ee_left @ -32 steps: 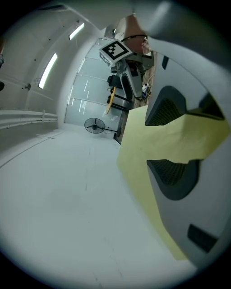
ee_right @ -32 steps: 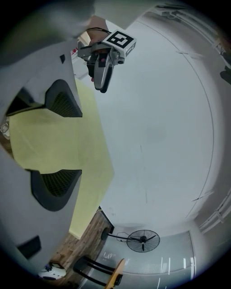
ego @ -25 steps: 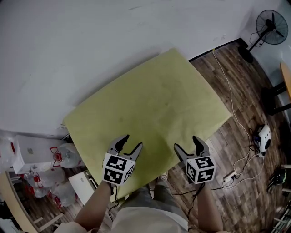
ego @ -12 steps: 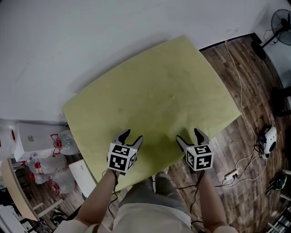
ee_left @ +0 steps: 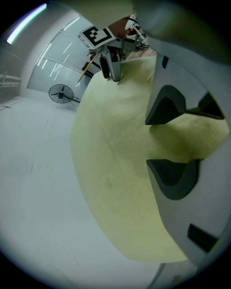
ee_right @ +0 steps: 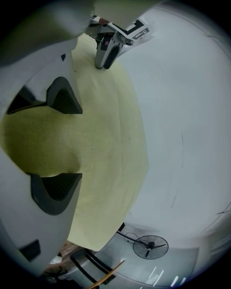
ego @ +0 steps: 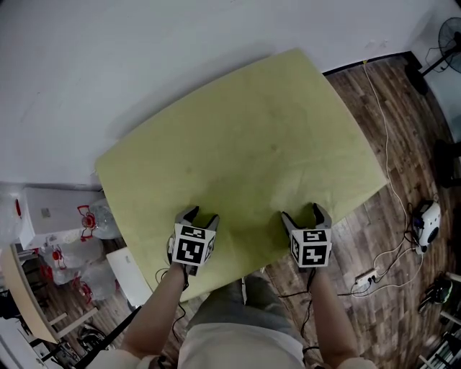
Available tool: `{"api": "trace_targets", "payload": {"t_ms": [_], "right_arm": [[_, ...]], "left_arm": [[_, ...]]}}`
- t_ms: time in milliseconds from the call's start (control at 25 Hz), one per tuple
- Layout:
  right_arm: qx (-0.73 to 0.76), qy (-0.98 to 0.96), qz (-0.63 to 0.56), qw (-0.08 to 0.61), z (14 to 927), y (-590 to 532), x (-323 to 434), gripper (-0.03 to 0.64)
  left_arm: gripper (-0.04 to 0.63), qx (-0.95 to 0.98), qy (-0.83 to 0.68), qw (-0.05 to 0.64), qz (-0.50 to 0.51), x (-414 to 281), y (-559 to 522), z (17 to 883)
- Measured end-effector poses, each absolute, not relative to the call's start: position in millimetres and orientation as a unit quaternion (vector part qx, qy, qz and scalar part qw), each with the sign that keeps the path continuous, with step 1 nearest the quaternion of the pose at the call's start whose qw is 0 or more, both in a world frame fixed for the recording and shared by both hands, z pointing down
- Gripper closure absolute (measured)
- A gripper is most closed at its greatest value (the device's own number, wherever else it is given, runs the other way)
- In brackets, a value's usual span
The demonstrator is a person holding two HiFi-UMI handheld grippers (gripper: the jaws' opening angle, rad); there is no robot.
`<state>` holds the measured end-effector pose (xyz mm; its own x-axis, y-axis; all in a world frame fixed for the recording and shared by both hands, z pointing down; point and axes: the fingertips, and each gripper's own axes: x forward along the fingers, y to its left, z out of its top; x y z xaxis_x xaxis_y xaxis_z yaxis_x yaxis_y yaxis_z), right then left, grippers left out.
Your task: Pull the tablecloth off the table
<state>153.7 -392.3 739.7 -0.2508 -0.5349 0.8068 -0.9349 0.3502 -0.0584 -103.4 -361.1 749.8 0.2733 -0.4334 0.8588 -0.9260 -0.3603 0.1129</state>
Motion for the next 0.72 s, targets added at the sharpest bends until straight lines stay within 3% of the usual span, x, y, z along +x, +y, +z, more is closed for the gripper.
{"api": "trace_targets", "payload": {"t_ms": [200, 320, 400, 640, 720], "right_arm": [[0.507, -0.737, 0.273, 0.354, 739.8, -394.5, 153.0, 0.216], [0.505, -0.741, 0.269, 0.352, 738.5, -394.0, 148.8, 0.238], [0.503, -0.746, 0.266, 0.348, 737.3, -393.5, 144.1, 0.294], [0.472, -0.763, 0.259, 0.359, 738.5, -389.2, 119.1, 0.557], [0.474, -0.764, 0.267, 0.346, 737.8, -387.7, 115.5, 0.575]], "left_arm": [[0.349, 0.722, -0.475, 0.320, 0.389, -104.5, -361.2, 757.6], [0.389, 0.726, -0.477, 0.311, 0.385, -101.5, -361.5, 755.7], [0.433, 0.730, -0.475, 0.305, 0.385, -97.1, -365.0, 750.0], [0.555, 0.732, -0.480, 0.338, 0.345, -86.9, -367.9, 747.3], [0.574, 0.731, -0.483, 0.354, 0.328, -86.3, -367.0, 746.4]]}}
